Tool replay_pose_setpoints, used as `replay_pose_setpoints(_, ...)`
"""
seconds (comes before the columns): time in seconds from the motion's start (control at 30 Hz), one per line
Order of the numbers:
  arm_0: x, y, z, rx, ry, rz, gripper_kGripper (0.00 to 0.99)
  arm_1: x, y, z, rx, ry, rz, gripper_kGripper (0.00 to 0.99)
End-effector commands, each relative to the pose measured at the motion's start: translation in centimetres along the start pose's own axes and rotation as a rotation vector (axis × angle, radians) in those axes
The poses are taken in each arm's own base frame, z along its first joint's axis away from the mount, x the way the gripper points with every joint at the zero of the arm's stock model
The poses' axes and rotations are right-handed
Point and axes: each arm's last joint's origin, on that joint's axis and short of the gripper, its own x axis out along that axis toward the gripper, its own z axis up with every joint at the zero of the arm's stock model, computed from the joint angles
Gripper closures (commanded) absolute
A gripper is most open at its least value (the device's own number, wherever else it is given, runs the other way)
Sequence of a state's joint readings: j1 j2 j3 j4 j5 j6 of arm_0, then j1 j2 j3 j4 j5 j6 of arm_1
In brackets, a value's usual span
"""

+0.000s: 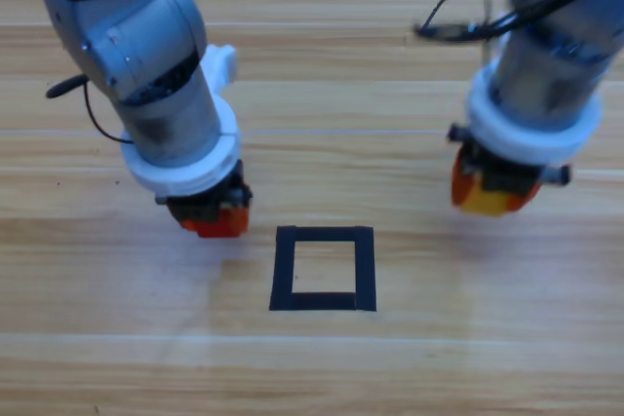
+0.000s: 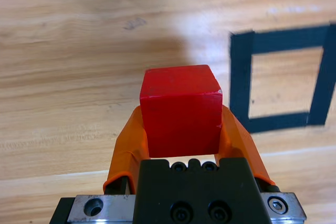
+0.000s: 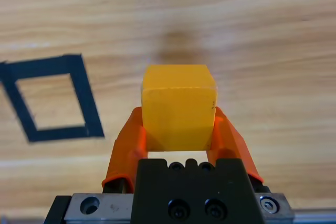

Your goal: Stack the blocks in the rectangular block: red at the bottom, yellow in the middle, green on top

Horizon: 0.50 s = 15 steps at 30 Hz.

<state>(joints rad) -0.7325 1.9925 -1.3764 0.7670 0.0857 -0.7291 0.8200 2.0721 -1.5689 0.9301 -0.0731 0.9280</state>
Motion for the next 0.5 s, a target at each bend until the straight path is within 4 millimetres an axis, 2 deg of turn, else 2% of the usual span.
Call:
replay_pose_setpoints(0.03,1.9,-4.5,-2.3,0.203,0.054,-0.018,0.972,-5.0,-3.4,-0.2,-0.016,-0.062,0.032,0.815)
replay_pose_setpoints(0.13,2.8,-6.5,-3.2,0.29,0.08,-0.032,0.972,-5.0,-3.8,0.0,-0.022,-0.061,0.027,0.815)
replay_pose_setpoints(0.23,3.2,-7.8,-3.7,0.342,0.093,-0.053,0.972,-4.1,-3.5,0.3,-0.029,-0.043,0.014,0.815)
replay_pose_setpoints(0.43,3.6,-8.8,-3.7,0.211,0.086,-0.023,0.965,-2.4,-2.6,0.8,-0.057,-0.003,0.007,0.814)
replay_pose_setpoints(0.5,3.9,-9.9,-3.4,0.168,0.085,-0.001,0.964,-2.1,-2.4,0.9,-0.062,0.003,0.007,0.814)
